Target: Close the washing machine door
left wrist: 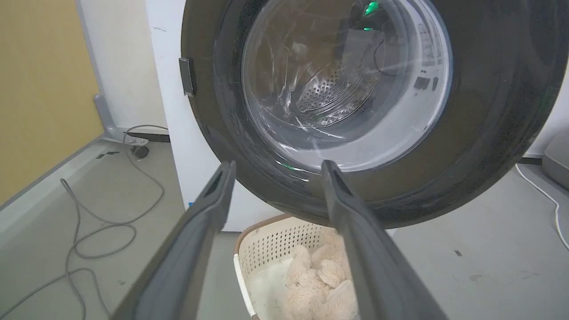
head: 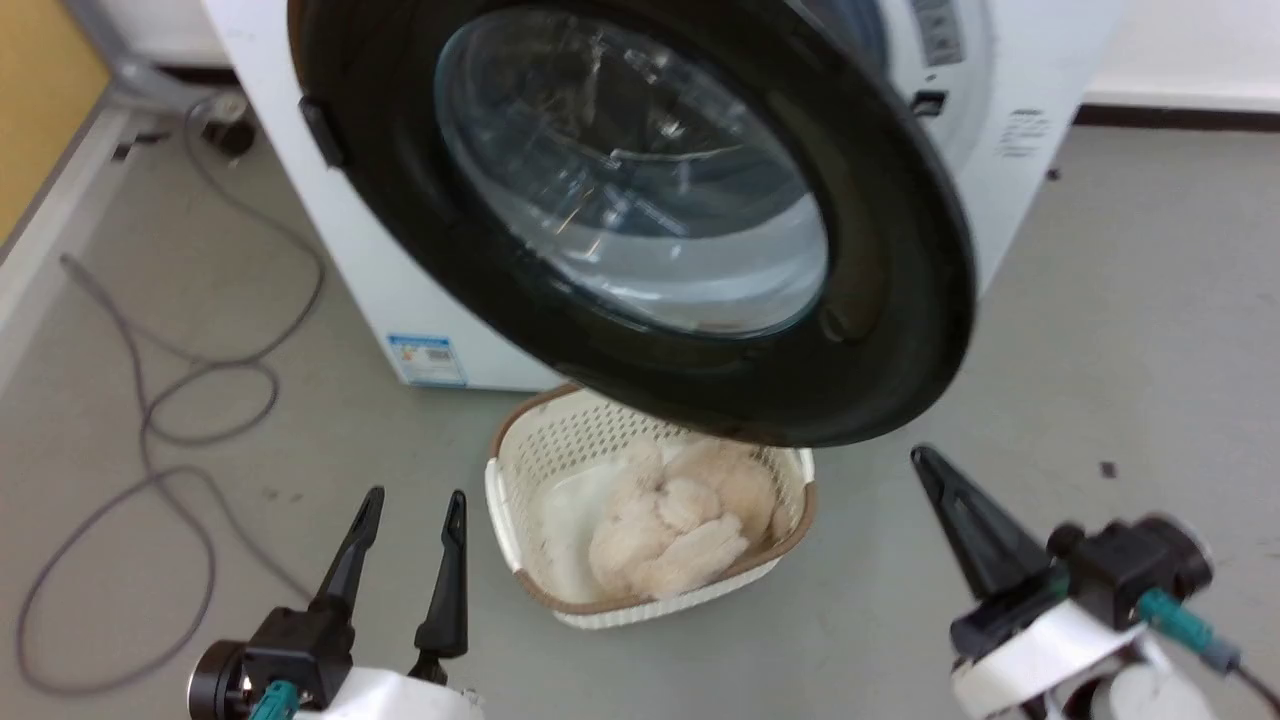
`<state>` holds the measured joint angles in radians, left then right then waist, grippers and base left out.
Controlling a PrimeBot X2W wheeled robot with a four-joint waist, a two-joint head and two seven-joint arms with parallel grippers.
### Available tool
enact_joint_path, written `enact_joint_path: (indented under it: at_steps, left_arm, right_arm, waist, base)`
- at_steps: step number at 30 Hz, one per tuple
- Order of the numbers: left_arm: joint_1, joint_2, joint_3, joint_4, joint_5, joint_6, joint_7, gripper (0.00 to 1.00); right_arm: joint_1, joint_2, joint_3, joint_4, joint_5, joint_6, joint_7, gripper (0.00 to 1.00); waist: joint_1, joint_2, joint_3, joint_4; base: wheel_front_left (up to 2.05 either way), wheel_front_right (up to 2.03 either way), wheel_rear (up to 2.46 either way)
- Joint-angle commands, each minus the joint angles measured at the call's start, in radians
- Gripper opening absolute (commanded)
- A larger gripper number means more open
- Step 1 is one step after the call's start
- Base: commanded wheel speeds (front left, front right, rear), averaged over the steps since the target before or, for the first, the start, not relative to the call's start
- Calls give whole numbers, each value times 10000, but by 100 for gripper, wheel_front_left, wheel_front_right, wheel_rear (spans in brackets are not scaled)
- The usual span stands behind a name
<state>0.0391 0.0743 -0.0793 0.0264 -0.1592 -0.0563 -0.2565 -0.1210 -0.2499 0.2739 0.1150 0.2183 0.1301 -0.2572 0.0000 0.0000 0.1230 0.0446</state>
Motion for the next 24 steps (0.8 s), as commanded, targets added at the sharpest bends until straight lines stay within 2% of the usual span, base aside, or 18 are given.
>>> enact_joint_path:
  at_steps: [1,6,13,24]
  left_arm:
    - [-248,-50,23,-39,112,-75,-53,100]
    - [-558,-126,7,-116,229,-144,-53,100]
    - [-1006,-213,-149,-177,244,-89,-53,100]
    - [-1423,-237,-482,-414,91,229,-53,100]
  right_arm:
    - [-496,-378,206,74,131,6,-45,0]
    - [-1728,-1285,605,400,487,6,141,0]
    - [-3463,-2237,522,1160,1424,6,472,0]
    - [-5393,-2862,98,2325,2266,6,831,0]
  waist:
    - [0,0,392,334]
    - [0,0,936,697]
    - [0,0,1715,1235]
    - [0,0,2615,1676]
  base:
    - [0,0,0]
    - [0,0,0]
    - [0,0,0]
    - [0,0,0]
